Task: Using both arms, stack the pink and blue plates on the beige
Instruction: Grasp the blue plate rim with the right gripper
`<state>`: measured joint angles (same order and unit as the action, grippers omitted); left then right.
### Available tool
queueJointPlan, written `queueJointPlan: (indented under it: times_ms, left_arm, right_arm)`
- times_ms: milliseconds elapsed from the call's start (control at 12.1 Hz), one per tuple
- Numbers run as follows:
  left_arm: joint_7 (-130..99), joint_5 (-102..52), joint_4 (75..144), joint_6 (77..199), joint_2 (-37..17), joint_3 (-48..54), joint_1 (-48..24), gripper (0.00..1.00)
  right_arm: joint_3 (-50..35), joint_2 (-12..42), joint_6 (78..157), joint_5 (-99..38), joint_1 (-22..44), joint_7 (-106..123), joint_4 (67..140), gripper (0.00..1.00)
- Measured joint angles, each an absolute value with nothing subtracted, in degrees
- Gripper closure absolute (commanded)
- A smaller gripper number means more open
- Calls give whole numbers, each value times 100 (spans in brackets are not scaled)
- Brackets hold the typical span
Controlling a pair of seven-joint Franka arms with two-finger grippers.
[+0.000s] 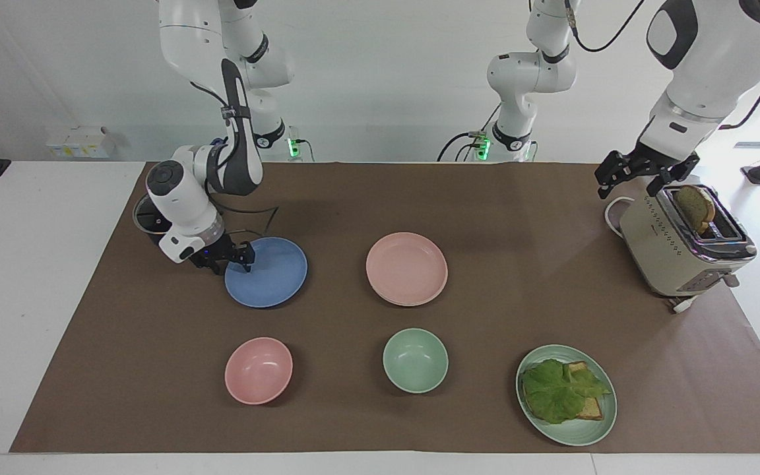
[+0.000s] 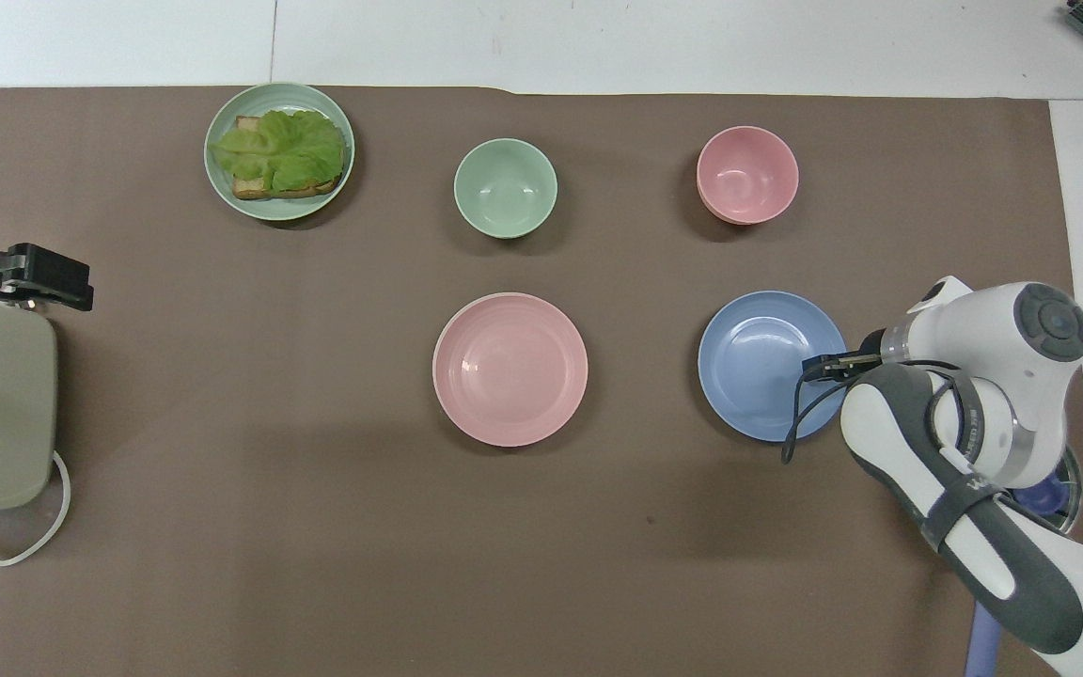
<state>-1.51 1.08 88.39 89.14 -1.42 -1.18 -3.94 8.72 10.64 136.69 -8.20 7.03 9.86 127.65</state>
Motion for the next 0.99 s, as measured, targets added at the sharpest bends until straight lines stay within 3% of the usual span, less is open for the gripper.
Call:
queueJointPlan:
  times_ms: [332, 746, 995]
  left_arm:
    - [-117, 108, 8839, 8913, -75, -141, -389, 0]
    - [-117, 108, 8839, 8913, -75, -129, -389, 0]
    - [-117, 108, 8839, 8913, -75, -129, -389, 0]
  right_arm:
    - [872, 1027, 13545, -847, 702, 986, 12616, 100]
    - [871, 517, 12541, -861, 724, 988, 12053, 100]
    - [743, 277, 11403, -868, 834, 942, 11414, 100]
